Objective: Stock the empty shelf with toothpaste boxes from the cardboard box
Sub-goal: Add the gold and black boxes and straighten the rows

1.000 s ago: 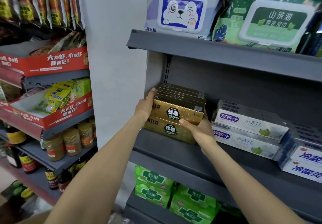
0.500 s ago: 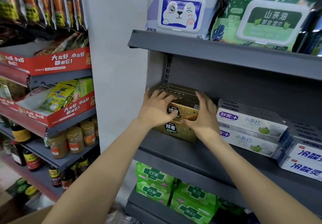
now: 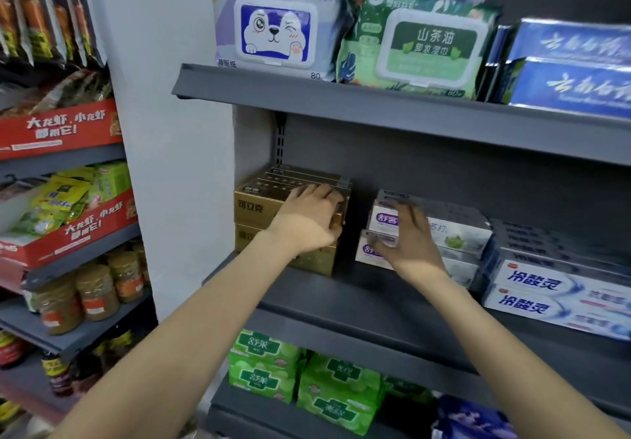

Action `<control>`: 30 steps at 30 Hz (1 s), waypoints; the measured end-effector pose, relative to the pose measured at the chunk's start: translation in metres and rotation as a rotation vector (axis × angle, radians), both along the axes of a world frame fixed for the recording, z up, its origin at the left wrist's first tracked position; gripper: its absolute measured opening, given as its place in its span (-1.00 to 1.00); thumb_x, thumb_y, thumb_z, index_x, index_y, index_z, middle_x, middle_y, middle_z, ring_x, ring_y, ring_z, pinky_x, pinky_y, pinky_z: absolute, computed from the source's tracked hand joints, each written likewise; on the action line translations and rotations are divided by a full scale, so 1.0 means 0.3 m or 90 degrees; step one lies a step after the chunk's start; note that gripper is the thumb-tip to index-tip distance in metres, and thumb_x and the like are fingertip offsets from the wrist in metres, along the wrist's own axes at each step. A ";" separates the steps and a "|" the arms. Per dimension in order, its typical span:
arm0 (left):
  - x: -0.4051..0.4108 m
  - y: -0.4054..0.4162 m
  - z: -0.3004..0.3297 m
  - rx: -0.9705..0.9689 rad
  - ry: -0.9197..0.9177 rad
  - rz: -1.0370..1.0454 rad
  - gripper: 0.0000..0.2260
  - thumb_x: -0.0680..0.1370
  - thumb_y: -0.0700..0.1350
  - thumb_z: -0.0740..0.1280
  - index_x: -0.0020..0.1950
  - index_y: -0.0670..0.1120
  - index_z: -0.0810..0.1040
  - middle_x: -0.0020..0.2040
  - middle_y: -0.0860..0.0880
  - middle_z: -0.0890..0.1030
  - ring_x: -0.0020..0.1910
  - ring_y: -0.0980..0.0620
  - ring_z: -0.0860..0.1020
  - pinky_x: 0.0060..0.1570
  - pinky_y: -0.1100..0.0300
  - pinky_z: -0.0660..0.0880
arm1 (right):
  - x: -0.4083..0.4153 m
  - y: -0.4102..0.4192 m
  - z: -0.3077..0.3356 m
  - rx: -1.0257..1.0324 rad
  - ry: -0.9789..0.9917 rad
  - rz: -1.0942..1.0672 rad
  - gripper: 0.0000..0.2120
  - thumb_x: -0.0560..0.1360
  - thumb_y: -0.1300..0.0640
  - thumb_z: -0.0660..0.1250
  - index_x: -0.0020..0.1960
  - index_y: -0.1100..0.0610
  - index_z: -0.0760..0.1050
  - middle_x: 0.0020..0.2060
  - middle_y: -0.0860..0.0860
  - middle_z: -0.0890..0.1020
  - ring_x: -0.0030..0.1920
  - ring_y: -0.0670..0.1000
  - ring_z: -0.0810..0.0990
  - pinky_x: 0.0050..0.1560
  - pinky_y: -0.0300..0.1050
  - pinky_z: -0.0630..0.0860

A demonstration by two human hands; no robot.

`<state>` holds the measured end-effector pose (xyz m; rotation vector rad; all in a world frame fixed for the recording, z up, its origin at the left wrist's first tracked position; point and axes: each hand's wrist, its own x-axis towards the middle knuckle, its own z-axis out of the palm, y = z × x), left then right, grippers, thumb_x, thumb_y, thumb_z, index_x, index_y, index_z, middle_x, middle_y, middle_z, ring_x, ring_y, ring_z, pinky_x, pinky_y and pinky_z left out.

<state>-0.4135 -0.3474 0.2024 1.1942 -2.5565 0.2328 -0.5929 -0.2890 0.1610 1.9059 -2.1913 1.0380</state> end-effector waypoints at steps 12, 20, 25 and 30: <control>-0.390 0.015 -0.063 -0.038 -0.115 -0.036 -0.18 0.43 0.05 0.44 0.52 -0.17 0.06 0.49 -0.14 0.19 0.46 -0.13 0.20 0.41 0.06 0.17 | -0.272 0.012 0.001 0.187 0.291 -0.169 -0.04 0.28 -0.20 0.48 0.48 0.11 0.06 0.40 0.14 0.23 0.41 0.17 0.18 0.41 -0.03 0.17; -0.424 -0.017 -0.101 -0.027 -0.095 -0.004 -0.15 0.39 -0.01 0.49 0.52 -0.12 0.07 0.48 -0.10 0.22 0.45 -0.11 0.21 0.41 0.05 0.18 | -0.295 0.021 0.016 0.206 0.370 -0.140 0.01 0.32 -0.26 0.42 0.52 0.13 -0.05 0.42 0.15 0.21 0.41 0.17 0.20 0.41 -0.03 0.17; -0.439 -0.019 -0.069 -0.022 -0.100 0.017 -0.18 0.34 -0.03 0.53 0.47 -0.09 0.15 0.43 -0.09 0.29 0.41 -0.09 0.26 0.36 0.08 0.21 | -0.317 0.034 0.044 0.221 0.362 -0.118 0.02 0.32 -0.17 0.47 0.53 0.17 -0.05 0.44 0.10 0.22 0.44 0.13 0.19 0.41 -0.03 0.17; -0.439 -0.019 -0.072 -0.014 -0.105 0.080 -0.22 0.37 -0.06 0.51 0.46 -0.09 0.15 0.45 -0.10 0.27 0.42 -0.10 0.26 0.37 0.05 0.21 | -0.292 0.022 0.034 0.197 0.358 -0.100 0.00 0.32 -0.11 0.49 0.52 0.20 -0.01 0.43 0.11 0.24 0.42 0.12 0.22 0.39 -0.05 0.20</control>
